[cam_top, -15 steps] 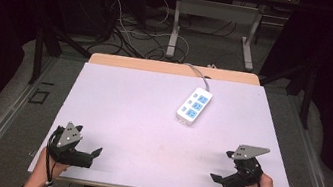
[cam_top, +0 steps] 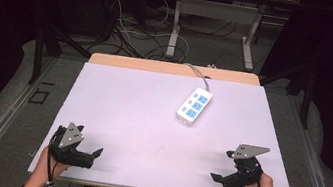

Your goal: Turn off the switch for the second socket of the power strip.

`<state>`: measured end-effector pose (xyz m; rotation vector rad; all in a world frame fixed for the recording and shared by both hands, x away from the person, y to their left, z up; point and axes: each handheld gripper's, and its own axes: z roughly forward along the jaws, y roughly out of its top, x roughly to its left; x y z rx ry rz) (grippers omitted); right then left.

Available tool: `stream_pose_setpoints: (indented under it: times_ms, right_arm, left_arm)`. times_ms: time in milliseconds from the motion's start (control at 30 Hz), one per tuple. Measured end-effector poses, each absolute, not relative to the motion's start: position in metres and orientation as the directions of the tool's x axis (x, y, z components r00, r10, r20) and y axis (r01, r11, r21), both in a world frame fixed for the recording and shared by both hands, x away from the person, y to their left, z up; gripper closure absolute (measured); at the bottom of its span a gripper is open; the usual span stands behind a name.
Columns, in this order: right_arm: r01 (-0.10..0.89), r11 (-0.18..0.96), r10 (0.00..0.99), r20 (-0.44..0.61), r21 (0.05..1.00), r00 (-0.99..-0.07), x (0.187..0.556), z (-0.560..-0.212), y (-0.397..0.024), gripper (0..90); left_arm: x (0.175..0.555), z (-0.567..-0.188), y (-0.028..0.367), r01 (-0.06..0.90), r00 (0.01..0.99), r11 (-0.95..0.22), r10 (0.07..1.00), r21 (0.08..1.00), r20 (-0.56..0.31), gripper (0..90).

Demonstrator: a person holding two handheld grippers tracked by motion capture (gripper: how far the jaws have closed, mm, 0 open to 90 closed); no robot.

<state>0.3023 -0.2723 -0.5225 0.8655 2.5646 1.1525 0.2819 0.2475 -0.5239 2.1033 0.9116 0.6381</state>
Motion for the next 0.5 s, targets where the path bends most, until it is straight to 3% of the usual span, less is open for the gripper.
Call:
stream_pose_setpoints:
  times_ms: [500]
  right_arm:
    - [0.420,0.515,0.594,0.043,0.748,-0.804,0.3051,-0.5203,-0.2735,0.7]
  left_arm:
    - [0.2834,-0.5251,0.2458,0.397,0.624,-0.482,0.766,0.781,0.156,0.1]
